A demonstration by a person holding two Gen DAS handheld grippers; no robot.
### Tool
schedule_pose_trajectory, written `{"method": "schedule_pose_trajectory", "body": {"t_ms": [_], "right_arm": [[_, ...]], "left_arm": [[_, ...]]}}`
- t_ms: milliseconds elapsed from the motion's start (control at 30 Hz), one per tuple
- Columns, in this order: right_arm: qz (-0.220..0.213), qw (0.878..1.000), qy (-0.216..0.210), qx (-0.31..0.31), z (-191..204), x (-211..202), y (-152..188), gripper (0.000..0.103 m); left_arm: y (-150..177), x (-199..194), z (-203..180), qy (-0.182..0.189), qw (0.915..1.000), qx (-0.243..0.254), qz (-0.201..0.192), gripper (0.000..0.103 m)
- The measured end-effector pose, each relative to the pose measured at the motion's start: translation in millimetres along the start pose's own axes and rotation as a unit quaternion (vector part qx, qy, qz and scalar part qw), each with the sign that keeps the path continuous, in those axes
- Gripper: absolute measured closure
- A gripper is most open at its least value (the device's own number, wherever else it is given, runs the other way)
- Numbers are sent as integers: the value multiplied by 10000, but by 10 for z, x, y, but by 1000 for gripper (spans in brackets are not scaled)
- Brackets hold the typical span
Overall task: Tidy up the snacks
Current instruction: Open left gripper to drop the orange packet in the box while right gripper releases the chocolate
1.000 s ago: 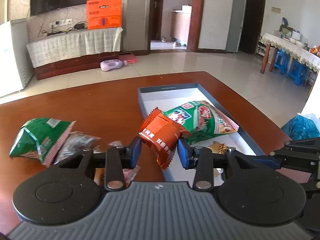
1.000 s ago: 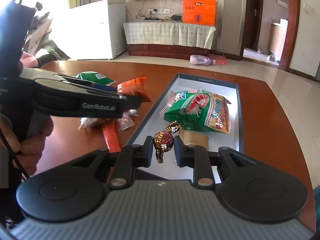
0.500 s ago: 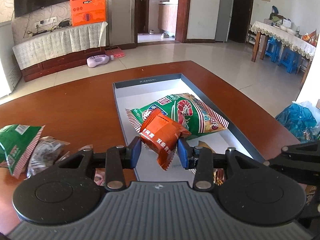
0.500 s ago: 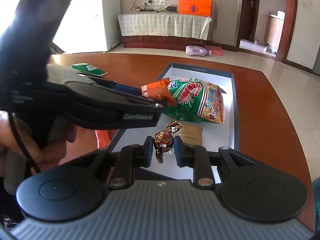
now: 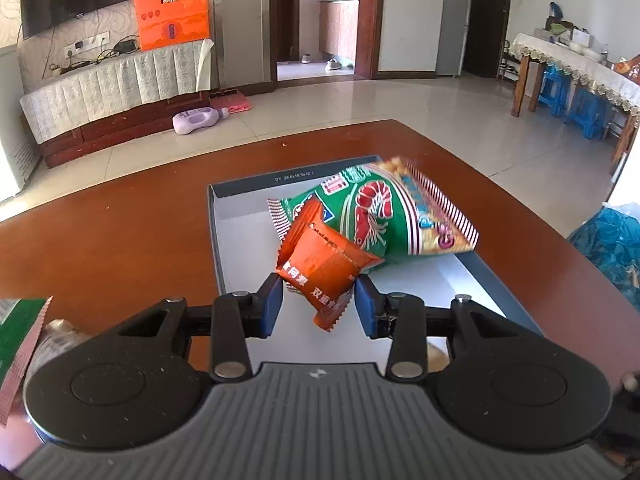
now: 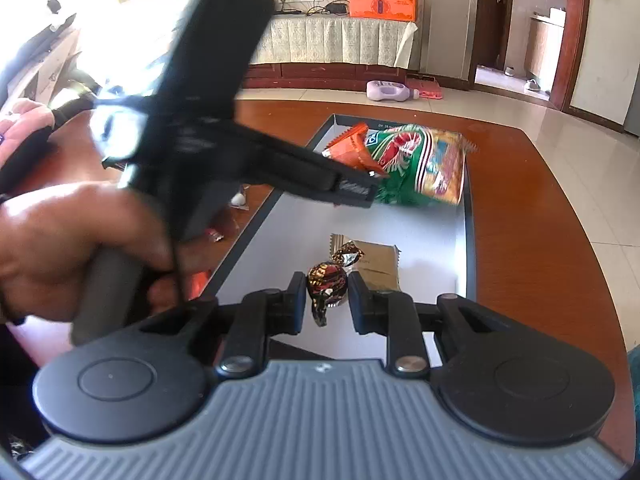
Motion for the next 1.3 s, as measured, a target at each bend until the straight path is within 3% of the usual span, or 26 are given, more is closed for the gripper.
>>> {"method": "schedule_pose_trajectory", "body": {"t_ms": [300, 467, 600, 967, 1067, 1300], "right_arm": [[42, 10000, -13, 78, -2, 73, -2, 78], [17, 9999, 39, 167, -22, 95, -27, 78], [-50, 9995, 140, 280, -62, 109, -66, 78], [-190, 9984, 408, 348, -161, 177, -168, 78], [-154, 9985, 446, 270, -146, 186, -148, 78], [-163, 9988, 392, 246, -135, 161, -144, 76]], "left_arm": [[-135, 240, 135, -21, 9998, -176, 78, 57], [6, 214, 201, -206, 9993, -95, 309, 56], [122, 109, 194, -187, 9995, 25, 255, 56], [186, -184, 90, -11, 10000, -30, 26, 31], [190, -249, 43, -153, 9997, 162, -31, 22], [237, -445, 63, -229, 9996, 118, -65, 20]]}}
Point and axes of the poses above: each gripper's, at about its wrist camera, not at the fingertips, and x roughly the way its jaws point, z to its left, y to its underside, the point moved 7 cm from there along x, roughly the way its jaws point, and after that the axes turned 9 degrees about y, right-handed, at the moved point
